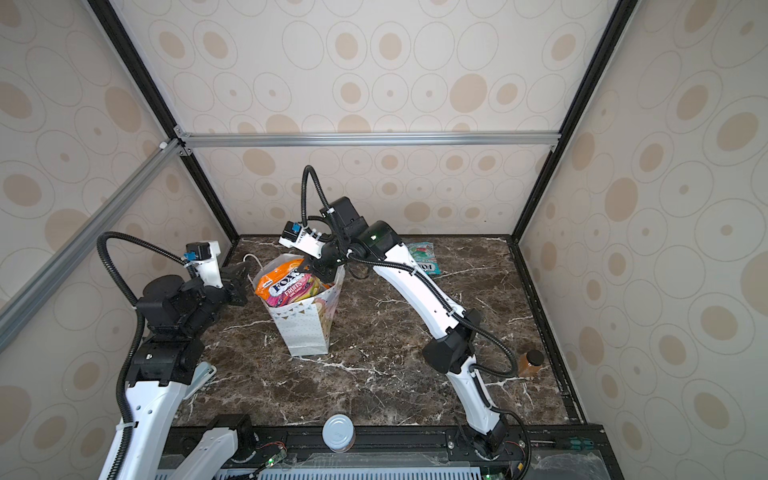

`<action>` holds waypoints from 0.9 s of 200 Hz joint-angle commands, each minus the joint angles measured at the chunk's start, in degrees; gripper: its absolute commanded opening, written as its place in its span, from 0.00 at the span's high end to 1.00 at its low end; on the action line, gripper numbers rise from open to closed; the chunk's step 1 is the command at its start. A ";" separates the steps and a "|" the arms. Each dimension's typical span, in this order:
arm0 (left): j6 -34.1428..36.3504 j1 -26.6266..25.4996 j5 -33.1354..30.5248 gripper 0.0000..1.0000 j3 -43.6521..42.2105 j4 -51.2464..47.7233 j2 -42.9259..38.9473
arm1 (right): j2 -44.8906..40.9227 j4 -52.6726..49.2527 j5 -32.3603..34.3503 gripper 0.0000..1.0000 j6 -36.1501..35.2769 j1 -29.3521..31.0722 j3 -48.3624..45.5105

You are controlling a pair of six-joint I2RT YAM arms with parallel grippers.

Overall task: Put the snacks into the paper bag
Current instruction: 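Push the orange packet deeper into the bag and open the right gripper, then lift the right gripper out of the bag toward the teal packet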

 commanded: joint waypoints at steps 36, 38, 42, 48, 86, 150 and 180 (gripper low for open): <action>1.45 0.45 -0.01 1.00 1.44 3.51 -1.09 | 0.61 4.63 -0.02 0.93 2.06 -1.73 -0.55; 1.45 0.45 -0.02 1.00 1.42 3.51 -1.06 | 0.58 4.63 0.24 0.90 2.12 -1.71 -0.51; 1.49 0.45 0.06 1.00 1.45 3.52 -1.04 | 0.50 4.72 0.76 0.82 2.22 -1.72 -0.50; 1.45 0.41 0.15 1.00 1.44 3.52 -1.05 | 0.25 4.73 1.76 0.69 2.53 -1.63 -0.50; 1.38 0.44 0.23 1.00 1.49 3.57 -0.96 | -1.83 5.22 9.62 0.32 4.46 -1.68 -0.63; 1.30 0.49 0.20 1.00 1.47 3.52 -0.70 | -6.14 2.01 16.50 0.40 10.20 0.78 -0.94; 1.26 0.53 -0.05 1.00 1.37 3.57 -0.78 | -9.42 1.56 19.70 0.40 12.37 1.90 -2.88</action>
